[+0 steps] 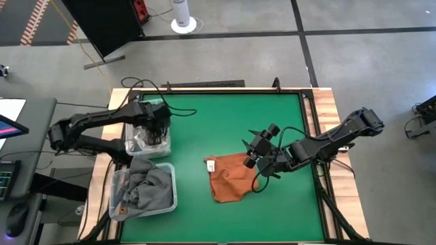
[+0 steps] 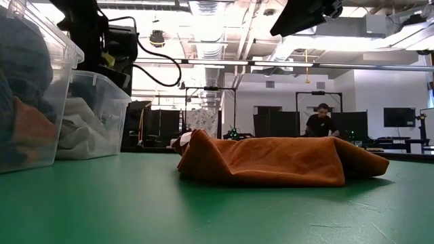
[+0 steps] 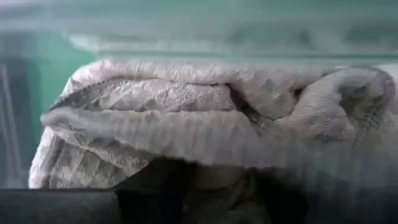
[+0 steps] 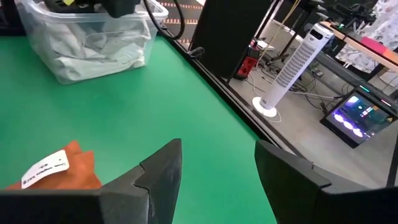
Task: Sort towels by color in basket
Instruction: Put the white towel into the top transparent bin
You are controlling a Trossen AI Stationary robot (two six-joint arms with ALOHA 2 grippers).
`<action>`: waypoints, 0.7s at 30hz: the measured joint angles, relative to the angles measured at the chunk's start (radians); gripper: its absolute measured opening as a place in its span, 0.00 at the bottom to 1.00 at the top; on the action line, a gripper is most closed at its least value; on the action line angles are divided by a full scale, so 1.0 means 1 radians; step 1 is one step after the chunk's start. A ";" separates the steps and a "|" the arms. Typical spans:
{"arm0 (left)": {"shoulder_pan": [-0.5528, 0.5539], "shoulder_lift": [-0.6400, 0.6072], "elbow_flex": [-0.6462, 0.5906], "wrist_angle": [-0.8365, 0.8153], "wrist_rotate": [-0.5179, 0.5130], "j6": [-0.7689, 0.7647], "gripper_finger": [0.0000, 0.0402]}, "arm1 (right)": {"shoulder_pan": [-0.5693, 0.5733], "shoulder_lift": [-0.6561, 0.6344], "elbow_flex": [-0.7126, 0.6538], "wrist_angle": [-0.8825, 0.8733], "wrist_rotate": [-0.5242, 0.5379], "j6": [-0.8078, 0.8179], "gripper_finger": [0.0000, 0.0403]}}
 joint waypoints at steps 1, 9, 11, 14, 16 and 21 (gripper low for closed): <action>0.000 0.000 -0.004 0.006 0.025 0.013 0.42 | 0.000 0.000 0.000 0.000 0.000 0.000 0.58; -0.074 0.003 -0.010 0.113 0.135 0.165 0.42 | -0.013 0.000 0.000 0.001 0.000 -0.016 0.58; -0.102 0.003 -0.011 0.161 0.139 0.176 0.42 | -0.013 0.000 0.000 0.001 0.000 -0.018 0.58; -0.137 0.003 -0.012 0.249 0.159 0.166 0.42 | -0.013 0.000 0.000 0.001 0.000 -0.018 0.58; -0.154 0.004 -0.013 0.306 0.183 0.163 0.42 | -0.013 0.000 0.000 0.001 0.000 -0.018 0.58; -0.174 0.006 -0.014 0.424 0.264 0.147 0.42 | -0.013 0.000 0.000 0.002 0.000 -0.018 0.58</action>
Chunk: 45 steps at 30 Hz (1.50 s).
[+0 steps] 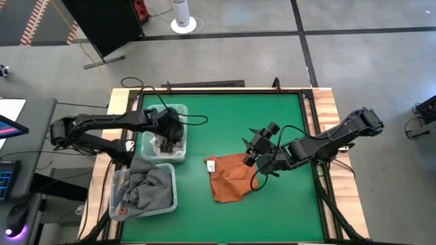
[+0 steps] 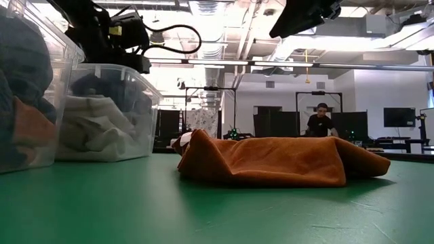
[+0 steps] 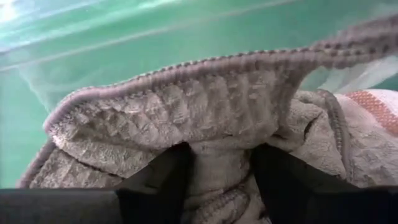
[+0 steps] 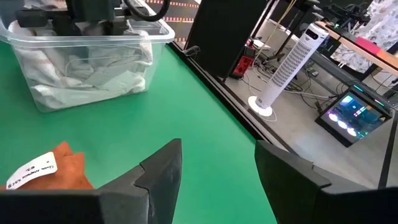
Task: Sort towels by color in basket
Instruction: Put the white towel into the top transparent bin, then put the orange towel into the bottom transparent bin
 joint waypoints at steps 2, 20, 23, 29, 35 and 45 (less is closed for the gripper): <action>0.000 0.000 0.006 -0.024 -0.005 -0.001 0.42 | 0.000 0.000 0.000 0.000 0.000 0.000 0.58; -0.019 0.000 0.408 -0.639 -0.079 -0.222 0.69 | 0.002 0.000 0.000 0.008 -0.010 0.004 0.58; -0.035 0.000 0.482 -0.716 -0.081 -0.266 0.76 | -0.014 0.013 0.000 0.070 -0.157 -0.013 0.58; -0.085 -0.001 0.646 -0.776 -0.082 -0.337 0.79 | -0.106 0.181 0.001 0.363 -0.484 -0.136 0.58; -0.187 -0.011 0.688 -0.744 -0.045 -0.465 0.79 | -0.106 0.348 0.001 0.375 -0.587 -0.073 0.58; -0.477 0.011 0.520 -0.181 -0.176 -0.579 0.79 | -0.106 0.497 0.001 0.431 -0.671 0.060 0.58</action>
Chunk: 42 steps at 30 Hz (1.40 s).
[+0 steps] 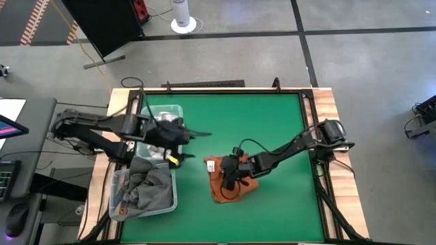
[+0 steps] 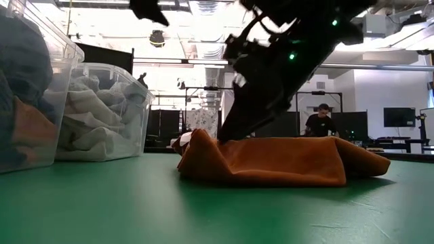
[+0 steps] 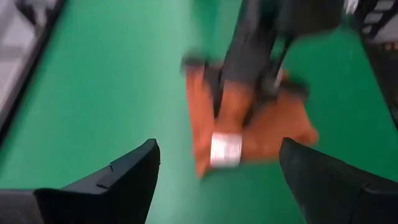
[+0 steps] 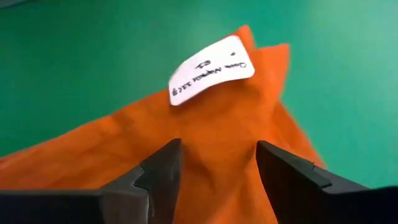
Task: Sort towels by color in basket
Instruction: Put the orange towel into the bottom transparent bin
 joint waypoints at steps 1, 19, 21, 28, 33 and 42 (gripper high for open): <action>-0.022 0.004 -0.016 0.068 -0.023 0.010 0.79 | -0.007 0.012 0.000 0.018 -0.023 0.001 0.58; -0.256 0.004 -0.201 0.394 -0.275 0.085 0.78 | -0.056 0.163 0.093 0.063 -0.035 -0.005 0.09; -0.258 0.004 -0.201 0.383 -0.285 0.095 0.78 | -0.065 0.153 0.095 0.055 -0.039 0.001 0.06; -0.258 0.004 -0.210 0.338 -0.292 0.110 0.77 | -0.107 0.146 0.157 0.057 -0.039 0.020 0.06; -0.255 0.004 -0.253 0.356 -0.298 0.148 0.77 | -0.139 0.145 0.249 0.056 -0.038 -0.019 0.06; -0.255 0.004 -0.262 0.379 -0.299 0.187 0.77 | -0.177 0.145 0.445 -0.002 -0.036 -0.180 0.06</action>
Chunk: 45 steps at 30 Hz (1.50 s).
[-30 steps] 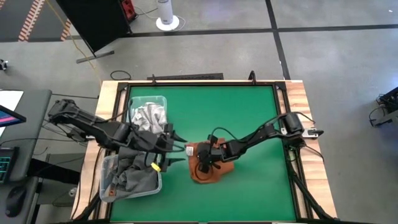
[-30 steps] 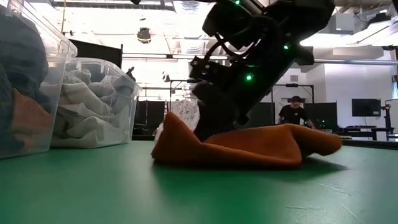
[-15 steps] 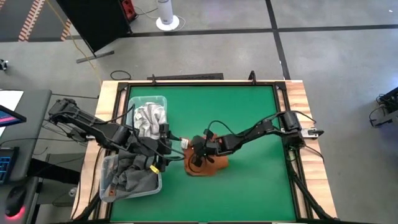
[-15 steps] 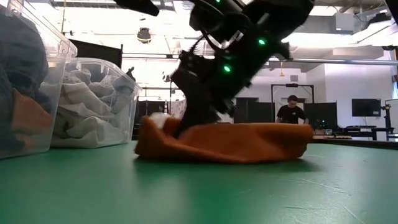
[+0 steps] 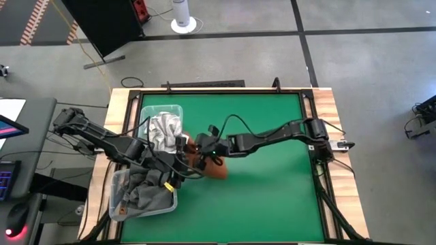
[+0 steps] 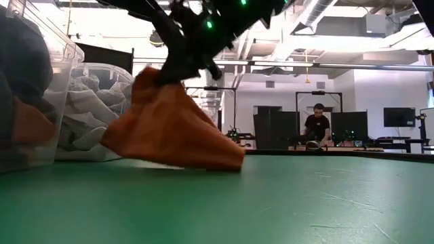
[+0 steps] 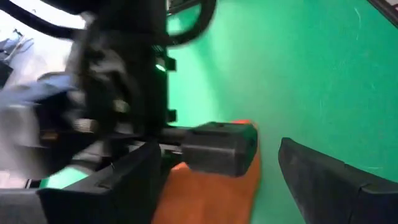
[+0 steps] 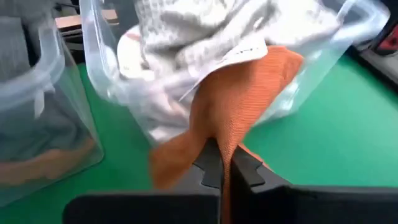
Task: Sort towels by color in basket
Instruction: Put the orange towel into the bottom transparent bin
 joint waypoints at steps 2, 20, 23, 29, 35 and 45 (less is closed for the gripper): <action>0.000 0.000 0.000 -0.001 0.000 0.000 0.77 | -0.005 0.000 0.061 -0.068 0.000 -0.027 0.06; 0.001 -0.021 -0.002 -0.058 -0.033 0.022 0.77 | 0.053 -0.150 0.270 -0.509 0.110 -0.076 0.06; 0.003 -0.036 -0.002 -0.077 -0.111 0.008 0.77 | 0.075 -0.198 0.273 -0.530 0.143 -0.093 0.06; 0.021 -0.051 -0.002 -0.118 -0.272 -0.028 0.77 | 0.089 -0.233 0.271 -0.587 0.143 -0.144 0.06; 0.047 -0.128 -0.002 -0.151 -0.315 0.003 0.77 | 0.080 -0.263 0.271 -0.658 0.138 -0.200 0.06; 0.051 -0.386 -0.001 -0.224 -0.148 -0.043 0.77 | 0.086 -0.360 0.271 -0.733 0.135 -0.198 0.06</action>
